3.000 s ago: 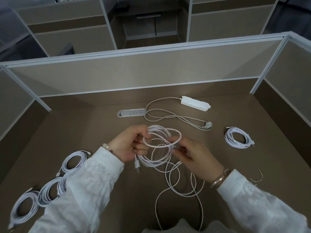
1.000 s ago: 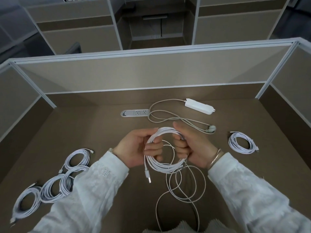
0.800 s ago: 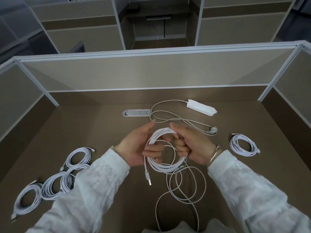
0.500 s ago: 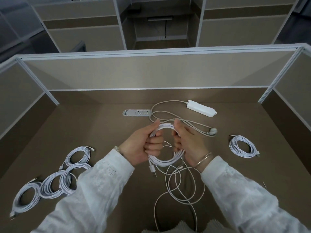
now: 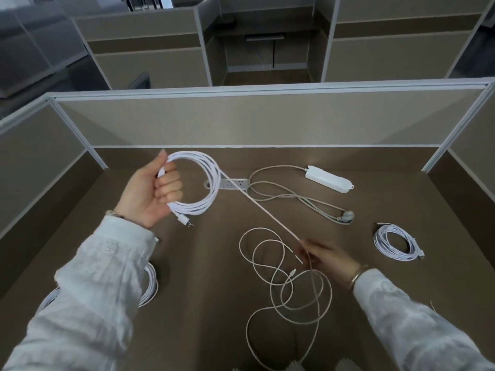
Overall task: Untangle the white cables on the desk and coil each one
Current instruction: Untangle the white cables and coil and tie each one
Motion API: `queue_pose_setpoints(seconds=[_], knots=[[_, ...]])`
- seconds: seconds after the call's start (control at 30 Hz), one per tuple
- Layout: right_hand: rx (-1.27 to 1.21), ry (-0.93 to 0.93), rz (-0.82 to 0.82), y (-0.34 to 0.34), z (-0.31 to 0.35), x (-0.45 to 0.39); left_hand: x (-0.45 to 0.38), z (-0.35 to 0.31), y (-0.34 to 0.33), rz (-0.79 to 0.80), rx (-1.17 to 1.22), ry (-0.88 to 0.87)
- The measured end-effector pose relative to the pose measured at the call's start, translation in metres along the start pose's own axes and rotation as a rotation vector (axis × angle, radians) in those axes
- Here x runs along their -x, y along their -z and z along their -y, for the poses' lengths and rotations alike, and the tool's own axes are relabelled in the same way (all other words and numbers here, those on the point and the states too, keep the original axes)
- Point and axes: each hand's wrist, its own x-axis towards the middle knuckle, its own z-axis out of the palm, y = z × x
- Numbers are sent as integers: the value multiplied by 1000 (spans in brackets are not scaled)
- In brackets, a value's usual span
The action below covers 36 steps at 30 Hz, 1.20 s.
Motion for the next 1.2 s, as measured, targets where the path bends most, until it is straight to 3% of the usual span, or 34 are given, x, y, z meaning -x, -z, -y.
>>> queue_pose_setpoints(seconds=[0.13,0.33,0.43,0.57,0.77,0.97,1.07,1.2], knots=[[121,139,41,-5,16,11,2,7,8,-38,4,-5],[423,553,228,-40,78,45,-2,38,-7,-27,-146,66],[458,725,153,-56,96,52,-3,58,-24,41,-279,100],[449,813,-33,-69,102,53,0,81,-41,75,-448,153],[684,1108,-76,-68,101,51,3,85,-48,255,-314,416],[917,1201,-133,-61,98,54,6,83,-40,466,-310,567],[917,1185,-159,-60,93,53,6,81,-41,392,-332,466],[738,1083,-196,-49,87,57,5,71,-34,289,-325,318]])
